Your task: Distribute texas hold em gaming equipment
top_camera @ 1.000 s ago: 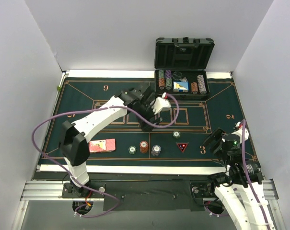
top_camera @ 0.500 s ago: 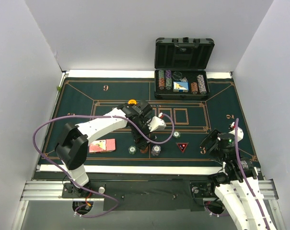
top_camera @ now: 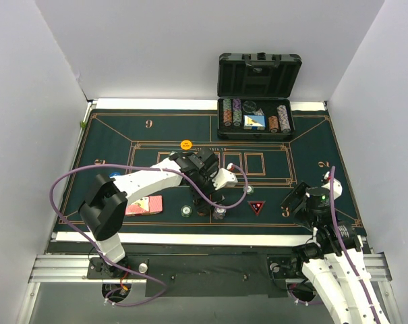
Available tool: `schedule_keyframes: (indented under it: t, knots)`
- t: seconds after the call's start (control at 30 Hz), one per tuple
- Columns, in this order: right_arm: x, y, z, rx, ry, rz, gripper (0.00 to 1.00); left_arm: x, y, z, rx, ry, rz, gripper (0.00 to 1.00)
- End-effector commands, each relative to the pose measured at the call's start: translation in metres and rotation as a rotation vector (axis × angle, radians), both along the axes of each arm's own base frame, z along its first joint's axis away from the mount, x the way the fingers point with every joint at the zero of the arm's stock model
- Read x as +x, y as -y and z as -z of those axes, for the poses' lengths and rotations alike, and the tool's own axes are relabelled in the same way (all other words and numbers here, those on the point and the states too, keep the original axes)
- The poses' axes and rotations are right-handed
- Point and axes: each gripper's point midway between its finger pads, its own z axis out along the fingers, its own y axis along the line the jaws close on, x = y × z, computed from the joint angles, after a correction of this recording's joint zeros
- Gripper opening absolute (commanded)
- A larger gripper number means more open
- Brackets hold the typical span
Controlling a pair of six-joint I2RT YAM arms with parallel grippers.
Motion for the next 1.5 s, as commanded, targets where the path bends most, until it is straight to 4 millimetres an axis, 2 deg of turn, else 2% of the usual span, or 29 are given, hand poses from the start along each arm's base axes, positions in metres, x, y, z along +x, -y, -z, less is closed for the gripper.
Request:
schedule_keyframes:
  t: [0.0, 0.3, 0.53, 0.67, 0.87, 0.97, 1.13, 1.47]
  knots:
    - [0.002, 0.001, 0.001, -0.011, -0.008, -0.006, 0.73, 0.011, 0.011, -0.003, -0.041, 0.048, -0.002, 0.92]
    - [0.002, 0.001, 0.001, -0.012, -0.007, -0.003, 0.73, 0.007, 0.005, 0.01, -0.01, 0.032, 0.01, 0.82]
    - [0.002, 0.001, 0.001, -0.011, -0.006, -0.004, 0.73, 0.007, 0.002, 0.014, 0.003, 0.032, 0.01, 0.79]
    - [0.002, 0.001, 0.001, -0.011, -0.006, -0.002, 0.73, 0.008, 0.002, 0.016, 0.008, 0.033, 0.013, 0.7]
    - [0.001, 0.001, 0.001, -0.011, -0.006, 0.0, 0.73, 0.007, 0.001, 0.016, 0.011, 0.031, 0.019, 0.5]
    - [0.001, 0.001, 0.001, -0.011, -0.006, 0.0, 0.73, 0.007, 0.001, 0.015, 0.012, 0.029, 0.021, 0.44]
    - [0.001, 0.002, 0.001, -0.012, -0.004, -0.001, 0.73, 0.006, 0.001, 0.007, 0.005, 0.03, 0.024, 0.37]
    - [0.001, 0.001, 0.001, -0.008, -0.003, -0.004, 0.73, 0.007, -0.003, -0.033, -0.044, 0.06, 0.017, 0.37]
